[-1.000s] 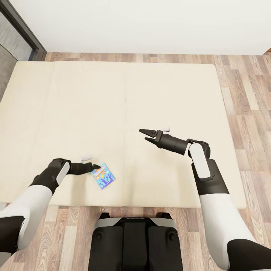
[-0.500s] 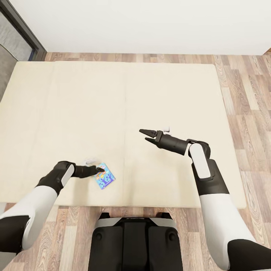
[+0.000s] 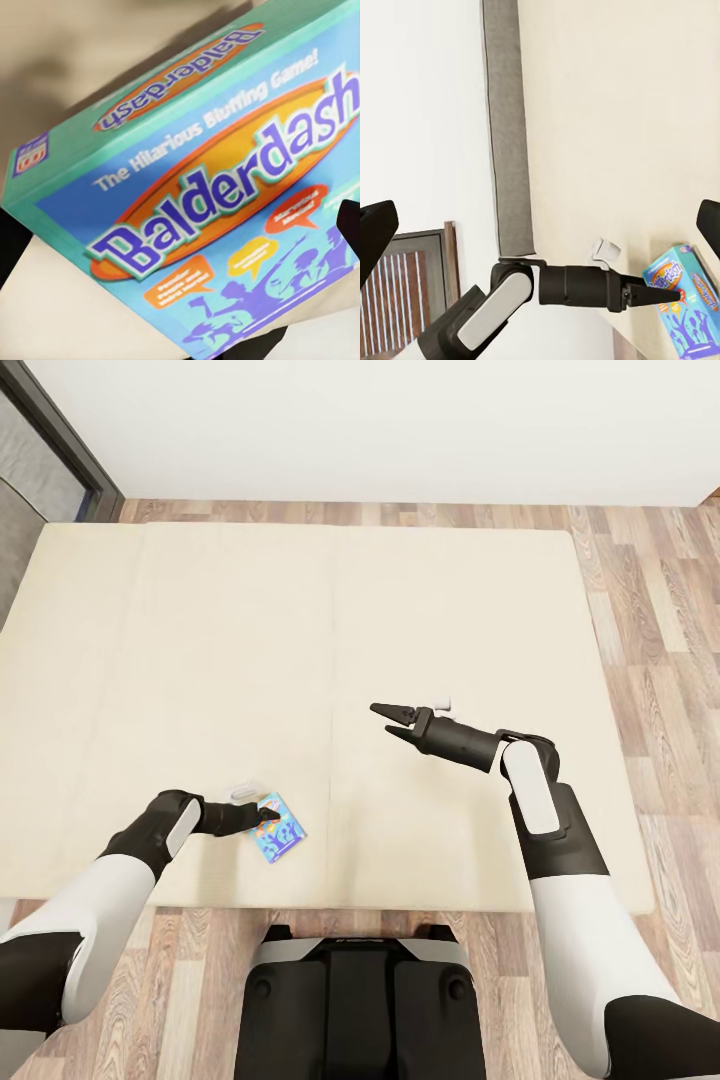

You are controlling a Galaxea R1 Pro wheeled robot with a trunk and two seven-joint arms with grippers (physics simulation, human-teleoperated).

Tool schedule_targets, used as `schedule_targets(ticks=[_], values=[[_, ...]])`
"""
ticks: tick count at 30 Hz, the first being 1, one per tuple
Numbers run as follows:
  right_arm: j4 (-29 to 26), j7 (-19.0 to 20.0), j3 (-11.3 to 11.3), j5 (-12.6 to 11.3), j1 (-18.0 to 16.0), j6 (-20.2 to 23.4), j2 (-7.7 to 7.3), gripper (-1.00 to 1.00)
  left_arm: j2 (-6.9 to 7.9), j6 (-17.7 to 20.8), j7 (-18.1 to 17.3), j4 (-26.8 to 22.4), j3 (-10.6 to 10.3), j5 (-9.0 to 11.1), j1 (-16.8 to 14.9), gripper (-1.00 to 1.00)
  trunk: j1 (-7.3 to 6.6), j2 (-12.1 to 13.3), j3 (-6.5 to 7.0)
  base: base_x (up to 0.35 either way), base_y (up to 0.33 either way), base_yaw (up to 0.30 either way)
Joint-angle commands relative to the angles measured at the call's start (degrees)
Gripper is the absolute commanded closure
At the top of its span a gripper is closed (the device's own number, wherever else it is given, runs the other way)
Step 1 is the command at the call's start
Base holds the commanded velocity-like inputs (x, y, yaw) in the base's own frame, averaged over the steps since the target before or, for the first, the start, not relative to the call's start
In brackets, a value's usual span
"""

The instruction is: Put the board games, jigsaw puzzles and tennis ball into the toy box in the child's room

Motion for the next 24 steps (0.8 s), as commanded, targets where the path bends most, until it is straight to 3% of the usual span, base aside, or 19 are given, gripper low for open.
schedule_targets(ticks=[1, 12, 24], values=[[0.01, 0.48, -0.15, 0.46, -0.04, 0.28, 0.08, -1.0, 0.01, 0.43, 0.06, -0.04, 0.08, 0.37, -0.02, -1.0, 0.03, -0.09, -0.06, 0.0, 0.0, 0.0], [0.06, 0.47, -0.13, 0.48, -0.04, 0.28, 0.06, -1.0, 0.0, -0.1, -0.15, -0.03, 0.03, 0.59, -0.03, -1.0, 0.03, -0.09, -0.06, 0.0, -0.005, 0.0], [0.03, 0.48, -0.15, 0.48, -0.04, 0.28, 0.06, -1.0, -0.14, -0.76, -0.1, -0.03, 0.01, 0.6, 0.0, -1.0, 0.03, -0.09, -0.06, 0.0, -0.149, 0.0]])
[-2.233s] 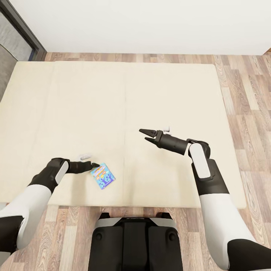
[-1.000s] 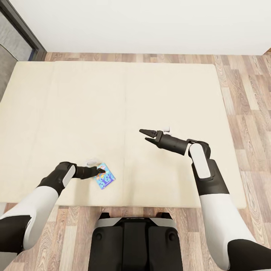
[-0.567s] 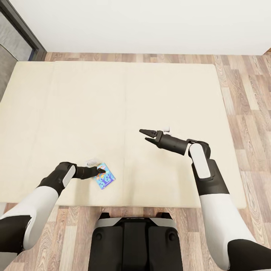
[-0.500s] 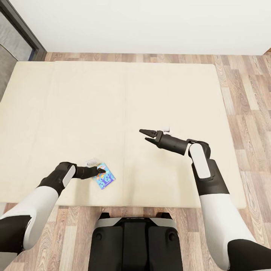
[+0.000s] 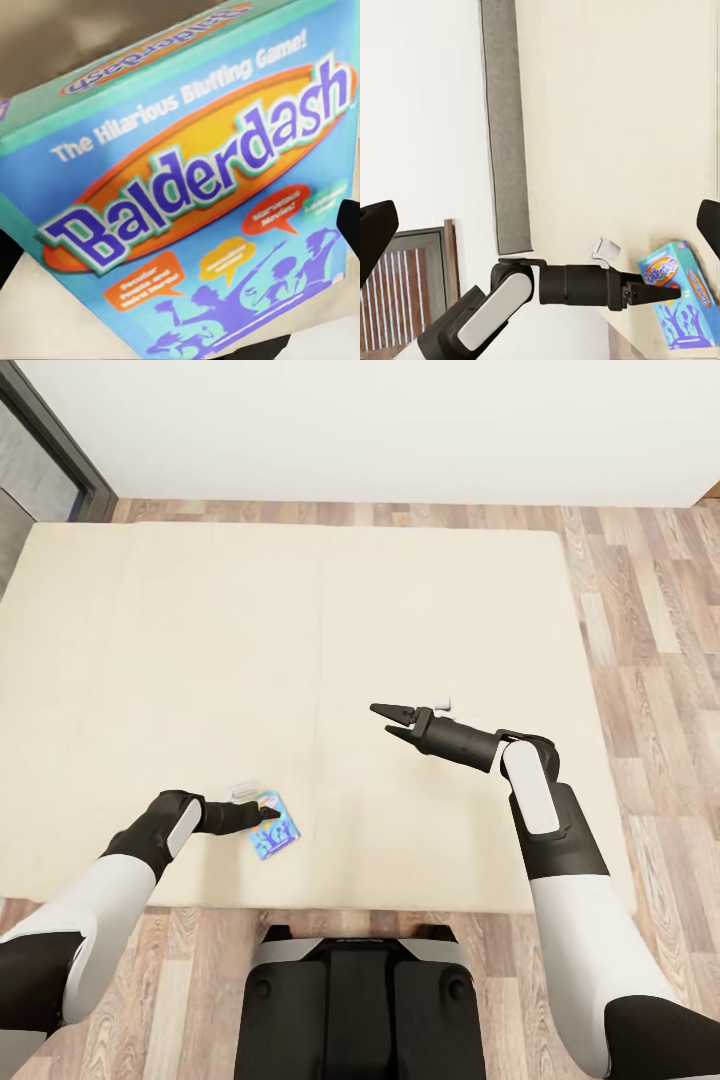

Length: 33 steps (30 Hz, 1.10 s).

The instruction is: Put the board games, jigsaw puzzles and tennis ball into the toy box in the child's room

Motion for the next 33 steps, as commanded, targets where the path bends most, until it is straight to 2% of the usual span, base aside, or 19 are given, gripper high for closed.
schedule_targets(ticks=[1, 33], values=[[0.01, 0.5, -0.15, 0.47, -0.04, 0.27, 0.05, -1.0, -0.09, 0.55, 0.09, -0.04, 0.08, 0.89, 0.01, -1.0, 0.04, -0.08, -0.06, 0.0, -0.237, 0.0], [0.09, 0.5, -0.09, 0.47, -0.01, 0.27, 0.05, -1.0, -0.9, 0.48, 0.24, -0.04, 0.08, 0.84, 0.02, -1.0, 0.04, -0.08, -0.06, 0.0, -0.159, 0.0]])
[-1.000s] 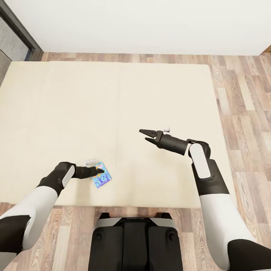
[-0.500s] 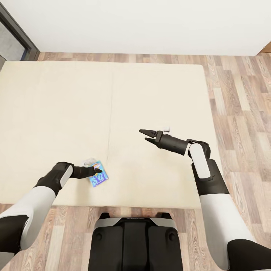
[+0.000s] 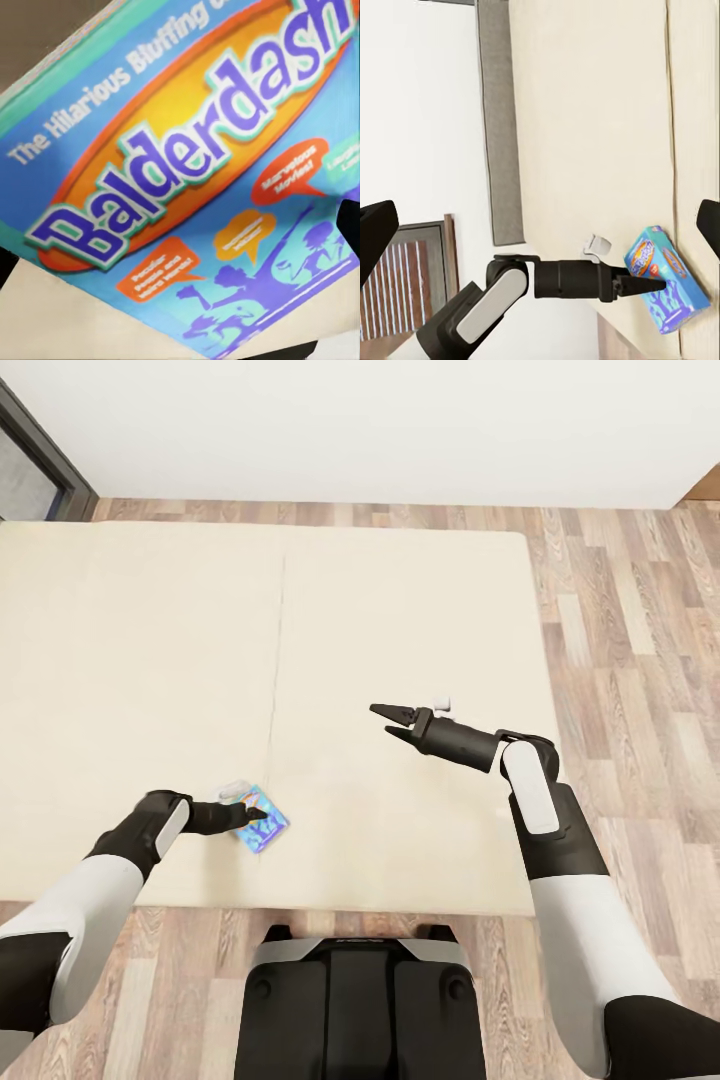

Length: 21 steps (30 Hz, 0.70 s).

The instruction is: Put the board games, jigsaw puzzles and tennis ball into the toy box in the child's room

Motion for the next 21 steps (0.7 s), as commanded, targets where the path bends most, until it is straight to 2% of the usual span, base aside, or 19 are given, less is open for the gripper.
schedule_targets(ticks=[1, 21], values=[[0.02, 0.49, -0.14, 0.46, -0.02, 0.27, 0.05, -1.0, -3.07, 0.83, -0.13, 0.01, 0.11, 2.26, 0.04, -1.0, 0.06, -0.05, -0.07, 0.0, -0.21, 0.0], [0.0, 0.49, -0.13, 0.46, -0.06, 0.27, 0.05, -1.0, -3.09, 0.89, -0.06, 0.01, 0.11, 2.26, 0.04, -1.0, 0.06, -0.05, -0.07, 0.0, -0.164, 0.0]])
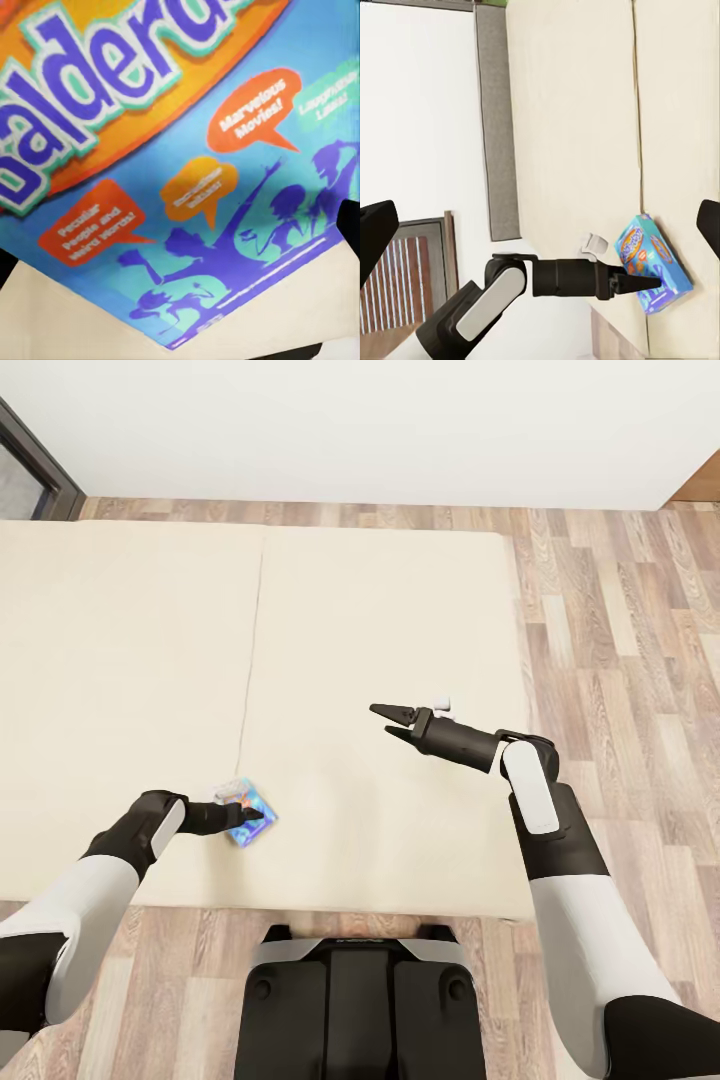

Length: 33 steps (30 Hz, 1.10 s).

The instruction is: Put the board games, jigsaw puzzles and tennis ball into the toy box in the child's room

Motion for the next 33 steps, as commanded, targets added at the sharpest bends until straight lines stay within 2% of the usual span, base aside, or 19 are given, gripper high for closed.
schedule_targets(ticks=[1, 23, 33], values=[[0.0, 0.49, -0.14, 0.46, -0.04, 0.26, 0.05, -1.0, -3.87, 0.81, -0.12, 0.0, 0.11, 2.2, 0.04, -1.0, 0.06, -0.06, -0.07, 0.0, -0.166, 0.0], [0.01, 0.49, -0.21, 0.48, -0.01, 0.26, 0.05, -1.0, -3.87, 0.82, -0.23, -0.17, 0.2, 2.2, 0.01, -1.0, 0.06, -0.06, -0.05, 0.0, -0.126, 0.0], [-0.01, 0.49, -0.22, 0.51, 0.03, 0.32, 0.05, -1.0, -3.71, 0.82, -0.45, -0.26, 0.0, 2.2, 0.0, -1.0, 0.06, -0.06, 0.65, 0.0, -0.053, 0.0]])
